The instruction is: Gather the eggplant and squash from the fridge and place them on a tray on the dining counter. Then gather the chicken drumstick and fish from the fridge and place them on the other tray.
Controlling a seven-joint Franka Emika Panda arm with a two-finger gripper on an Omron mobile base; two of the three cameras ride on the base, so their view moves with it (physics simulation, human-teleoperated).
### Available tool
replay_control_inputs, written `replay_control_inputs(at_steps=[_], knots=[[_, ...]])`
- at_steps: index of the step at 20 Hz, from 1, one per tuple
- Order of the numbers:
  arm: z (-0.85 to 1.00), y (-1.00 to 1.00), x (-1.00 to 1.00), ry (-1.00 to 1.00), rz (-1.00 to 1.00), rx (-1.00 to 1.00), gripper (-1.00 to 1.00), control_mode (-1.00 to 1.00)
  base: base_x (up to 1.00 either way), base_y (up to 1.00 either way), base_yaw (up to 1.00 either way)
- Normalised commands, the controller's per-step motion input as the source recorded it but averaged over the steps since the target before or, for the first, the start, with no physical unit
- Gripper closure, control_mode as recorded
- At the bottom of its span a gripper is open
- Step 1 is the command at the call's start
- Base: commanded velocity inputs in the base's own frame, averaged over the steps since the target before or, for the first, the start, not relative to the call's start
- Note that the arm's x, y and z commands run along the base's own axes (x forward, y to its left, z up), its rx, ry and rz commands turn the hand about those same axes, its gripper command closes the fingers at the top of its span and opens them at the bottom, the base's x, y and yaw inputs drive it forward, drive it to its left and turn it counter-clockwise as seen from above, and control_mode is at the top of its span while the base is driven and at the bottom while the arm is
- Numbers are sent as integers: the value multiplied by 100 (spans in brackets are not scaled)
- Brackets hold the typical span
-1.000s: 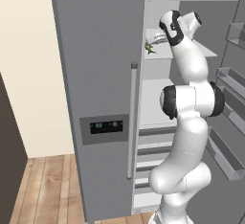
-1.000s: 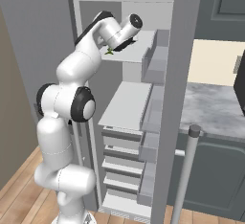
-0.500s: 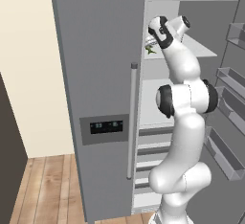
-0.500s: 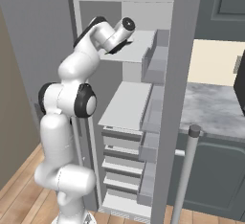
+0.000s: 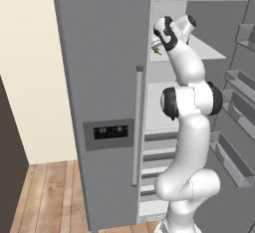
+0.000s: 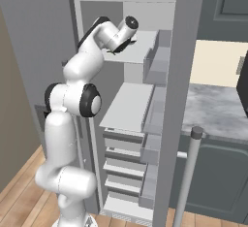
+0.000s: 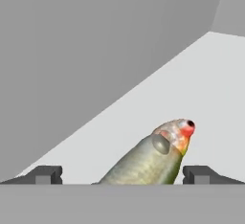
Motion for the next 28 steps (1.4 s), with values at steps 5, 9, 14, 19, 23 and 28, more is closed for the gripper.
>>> replay_control_inputs(at_steps=[5, 9, 14, 19, 23, 28], knots=[[-56, 0, 0, 1, 0, 0, -100, -100, 0, 0, 0], [-40, 0, 0, 0, 0, 0, 100, -100, 0, 0, 0], [-69, -10, -30, 0, -1, -3, 100, -100, 0, 0, 0], [-18, -25, -50, 0, 0, 0, 100, -100, 0, 0, 0], [0, -9, -78, 0, -2, 0, 100, -100, 0, 0, 0], [6, 0, -100, -3, -8, 0, 100, -100, 0, 0, 0]])
